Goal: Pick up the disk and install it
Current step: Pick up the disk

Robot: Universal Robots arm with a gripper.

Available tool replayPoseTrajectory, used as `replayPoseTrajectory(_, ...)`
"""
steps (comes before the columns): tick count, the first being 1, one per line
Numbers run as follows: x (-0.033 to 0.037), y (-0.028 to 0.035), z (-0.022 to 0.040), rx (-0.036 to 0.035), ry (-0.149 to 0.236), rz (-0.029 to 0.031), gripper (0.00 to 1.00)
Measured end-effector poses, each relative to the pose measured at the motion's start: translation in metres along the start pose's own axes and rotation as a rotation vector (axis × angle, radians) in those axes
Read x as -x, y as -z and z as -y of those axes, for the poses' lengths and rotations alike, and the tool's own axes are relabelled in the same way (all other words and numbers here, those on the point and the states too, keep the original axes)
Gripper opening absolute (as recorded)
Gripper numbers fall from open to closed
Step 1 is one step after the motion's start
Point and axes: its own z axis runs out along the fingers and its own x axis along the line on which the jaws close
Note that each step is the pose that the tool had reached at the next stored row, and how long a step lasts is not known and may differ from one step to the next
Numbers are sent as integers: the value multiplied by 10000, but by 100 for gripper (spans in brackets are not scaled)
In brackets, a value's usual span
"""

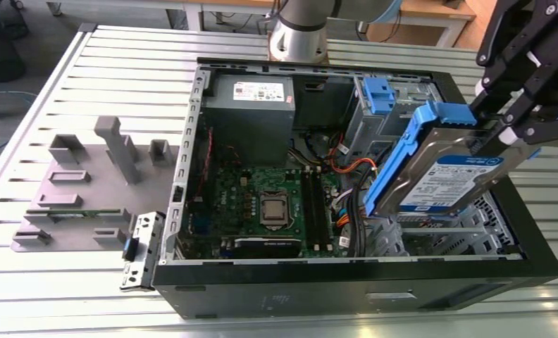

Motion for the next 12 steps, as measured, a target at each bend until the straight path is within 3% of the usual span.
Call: replayPoseTrajectory(12, 8, -19, 263, -1, -43, 1, 35)
